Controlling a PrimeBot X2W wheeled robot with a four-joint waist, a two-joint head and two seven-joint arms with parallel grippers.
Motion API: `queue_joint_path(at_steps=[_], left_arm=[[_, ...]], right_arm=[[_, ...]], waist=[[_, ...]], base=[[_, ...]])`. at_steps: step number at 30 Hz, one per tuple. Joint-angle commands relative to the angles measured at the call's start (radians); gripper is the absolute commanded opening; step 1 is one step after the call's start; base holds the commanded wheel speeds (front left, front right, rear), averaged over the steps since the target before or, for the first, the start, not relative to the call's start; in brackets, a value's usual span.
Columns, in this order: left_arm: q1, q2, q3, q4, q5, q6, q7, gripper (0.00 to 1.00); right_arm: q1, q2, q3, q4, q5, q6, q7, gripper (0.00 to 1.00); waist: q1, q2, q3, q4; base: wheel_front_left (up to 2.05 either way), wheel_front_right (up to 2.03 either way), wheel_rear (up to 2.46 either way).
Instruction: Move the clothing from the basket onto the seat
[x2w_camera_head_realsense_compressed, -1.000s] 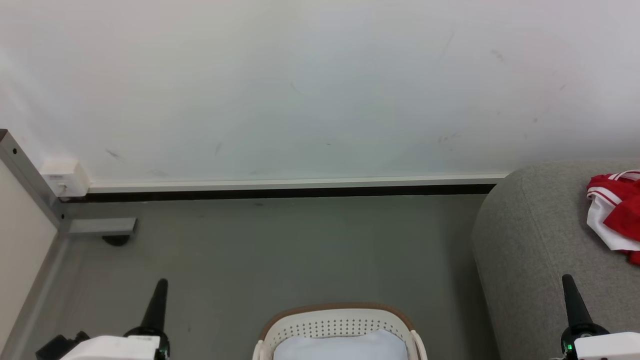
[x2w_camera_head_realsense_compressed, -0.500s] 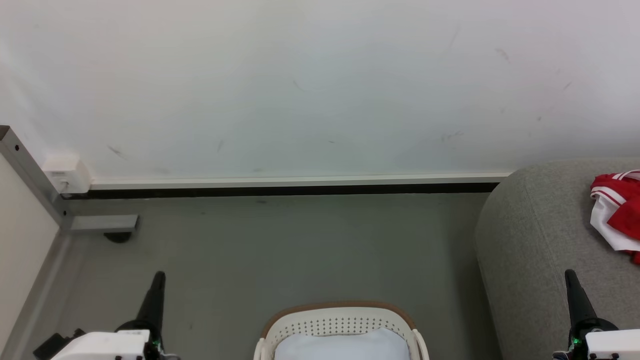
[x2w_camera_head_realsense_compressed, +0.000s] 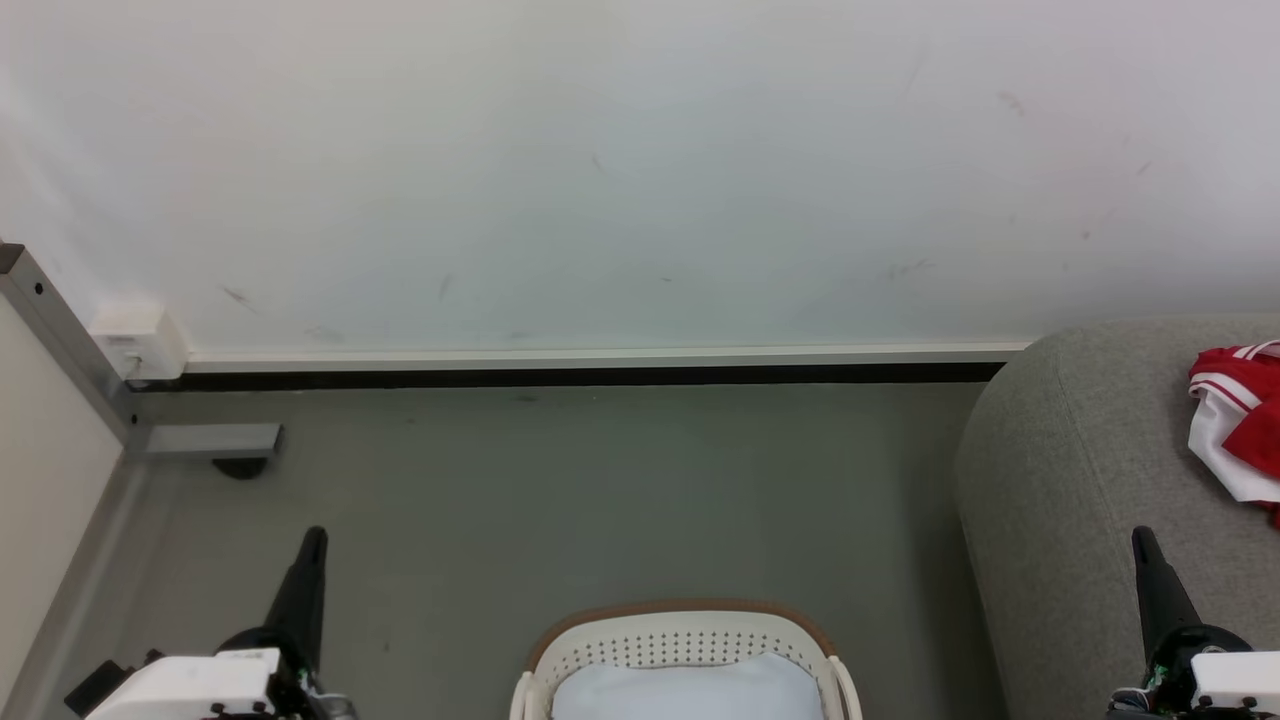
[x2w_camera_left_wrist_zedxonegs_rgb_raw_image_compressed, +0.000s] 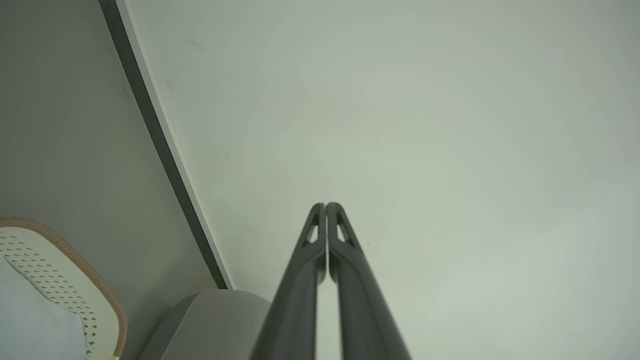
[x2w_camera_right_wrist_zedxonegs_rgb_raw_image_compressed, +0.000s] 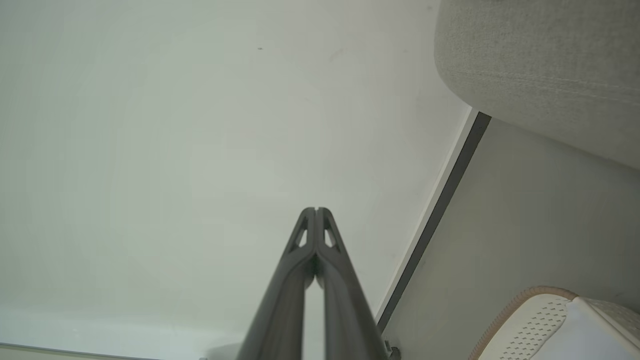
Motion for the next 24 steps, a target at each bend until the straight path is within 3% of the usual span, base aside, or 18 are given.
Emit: queue_joint_path(at_steps=[1,11,24], left_arm=[[-0.01,0.002,0.007,-0.005,-0.027,-0.003,0.006,0.0],[-0.016,0.001,0.016,-0.013,-0.09,-0.005,0.024,0.0],[-0.016,0.001,0.015,-0.013,-0.087,-0.005,0.024,0.0]], right_arm=[[-0.012,-0.009,-0.004,-0.006,0.025,-0.002,0.006,0.0],[-0.017,-0.016,-0.002,-0.011,0.103,-0.002,0.019,0.0],[-0.015,-0.02,0.007,-0.011,0.108,-0.002,0.01,0.0]], waist=[[0.0,-0.0001,0.001,0.001],[0.0,-0.0001,0.005,0.005],[0.0,-0.0001,0.005,0.005]], base=[[0.0,0.0,0.0],[0.0,0.0,0.0],[0.0,0.0,0.0]])
